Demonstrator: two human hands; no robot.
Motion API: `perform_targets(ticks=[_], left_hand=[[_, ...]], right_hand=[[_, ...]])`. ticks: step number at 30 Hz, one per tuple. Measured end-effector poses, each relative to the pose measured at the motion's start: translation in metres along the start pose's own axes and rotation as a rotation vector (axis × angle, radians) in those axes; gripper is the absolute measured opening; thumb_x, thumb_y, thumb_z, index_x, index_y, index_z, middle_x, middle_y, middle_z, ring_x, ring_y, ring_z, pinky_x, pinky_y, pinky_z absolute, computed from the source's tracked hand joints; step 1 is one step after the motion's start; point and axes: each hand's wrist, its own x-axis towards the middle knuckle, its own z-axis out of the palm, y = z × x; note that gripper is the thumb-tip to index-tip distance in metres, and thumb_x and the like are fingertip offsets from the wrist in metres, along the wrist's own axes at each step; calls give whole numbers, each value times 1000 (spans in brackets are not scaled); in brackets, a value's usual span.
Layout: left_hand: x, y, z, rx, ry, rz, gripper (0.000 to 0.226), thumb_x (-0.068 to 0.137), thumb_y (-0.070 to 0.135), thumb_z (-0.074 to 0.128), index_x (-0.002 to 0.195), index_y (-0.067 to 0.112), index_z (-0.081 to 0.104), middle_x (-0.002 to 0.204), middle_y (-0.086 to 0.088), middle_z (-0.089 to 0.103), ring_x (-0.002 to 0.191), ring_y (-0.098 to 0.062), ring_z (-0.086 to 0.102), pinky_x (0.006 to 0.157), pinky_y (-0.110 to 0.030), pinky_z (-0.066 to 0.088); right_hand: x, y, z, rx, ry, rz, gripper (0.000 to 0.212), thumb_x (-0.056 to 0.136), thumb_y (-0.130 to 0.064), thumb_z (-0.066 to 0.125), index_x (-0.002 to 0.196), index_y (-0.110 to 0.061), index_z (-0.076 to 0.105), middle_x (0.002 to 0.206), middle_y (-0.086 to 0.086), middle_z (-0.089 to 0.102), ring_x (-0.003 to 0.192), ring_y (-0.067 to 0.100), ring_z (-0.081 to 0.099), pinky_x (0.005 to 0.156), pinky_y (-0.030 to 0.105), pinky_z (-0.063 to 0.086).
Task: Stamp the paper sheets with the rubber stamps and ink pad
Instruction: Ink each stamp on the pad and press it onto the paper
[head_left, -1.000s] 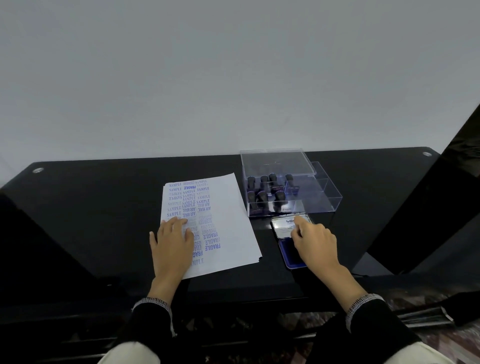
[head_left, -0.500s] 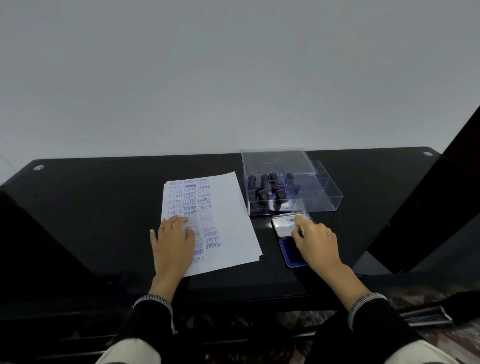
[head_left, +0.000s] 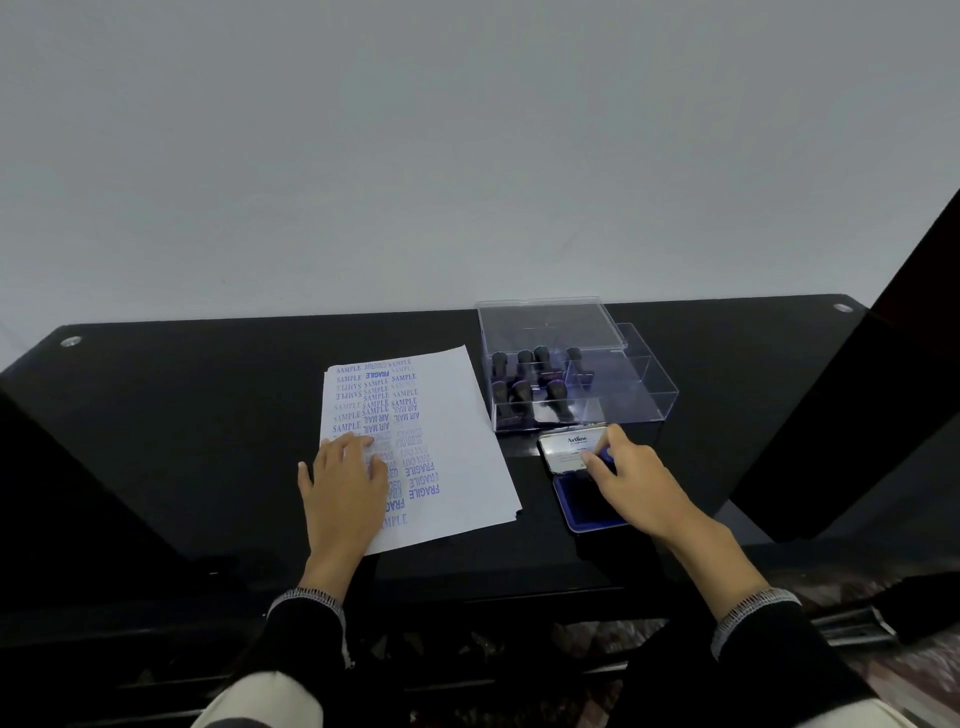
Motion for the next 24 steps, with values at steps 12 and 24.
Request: perform_targets(ticks=[12,24], left_hand=[[0,0,0,1,-11,9,34,98,30,42,129,19,53,138,1,49,136,-21,37,117,-52,14],[0,1,0,6,-13,16,34,98,30,42,129,19,52,137,0,49,135,-22,38,117,-52,14]], right_hand=[[7,-10,-4,-155,-104,-7,12,94,-27,50,89,-16,48,85,5,58,76,23,56,65,40,50],[16,-20,-11,-138,-187,53,9,90,-20,49,87,-12,49,81,6,57,74,27,57,64,40,45]])
